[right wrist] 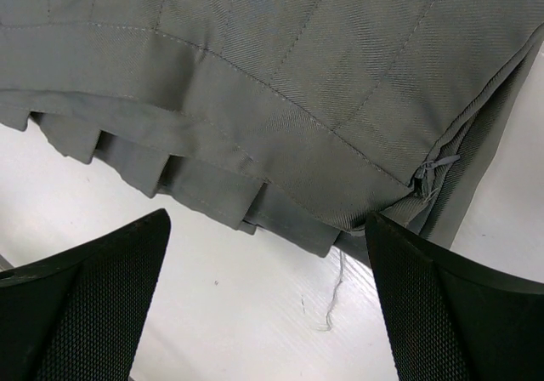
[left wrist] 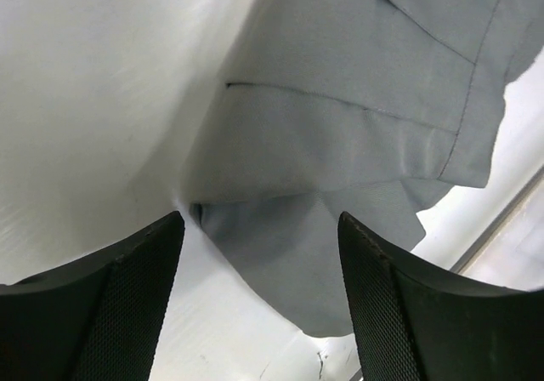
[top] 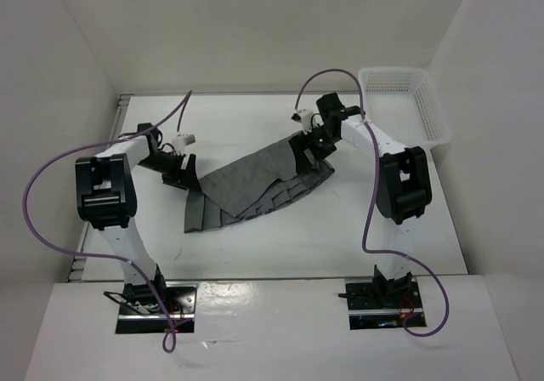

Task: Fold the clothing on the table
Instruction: Fold the skirt

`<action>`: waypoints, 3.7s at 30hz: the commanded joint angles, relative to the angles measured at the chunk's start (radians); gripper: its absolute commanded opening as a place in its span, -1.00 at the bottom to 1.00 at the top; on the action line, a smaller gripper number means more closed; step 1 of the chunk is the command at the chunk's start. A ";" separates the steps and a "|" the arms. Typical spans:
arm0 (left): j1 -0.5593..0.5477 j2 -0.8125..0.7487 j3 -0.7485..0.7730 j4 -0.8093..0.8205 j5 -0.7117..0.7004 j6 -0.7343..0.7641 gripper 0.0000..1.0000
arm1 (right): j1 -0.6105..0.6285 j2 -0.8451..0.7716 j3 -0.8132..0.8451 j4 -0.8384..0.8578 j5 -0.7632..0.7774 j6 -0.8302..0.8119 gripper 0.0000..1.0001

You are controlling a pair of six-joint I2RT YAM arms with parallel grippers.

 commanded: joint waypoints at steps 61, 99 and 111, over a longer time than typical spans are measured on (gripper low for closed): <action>0.070 0.198 0.119 -0.112 0.134 0.142 -0.99 | -0.185 0.231 0.161 -0.049 -0.316 -0.083 0.98; 0.051 0.217 0.147 -0.112 0.116 0.115 -0.99 | -0.195 0.432 0.256 -0.079 -0.486 -0.036 -0.67; -0.014 0.273 0.247 -0.065 0.152 0.007 -0.99 | -0.147 0.245 0.355 -0.107 -0.137 0.024 -1.00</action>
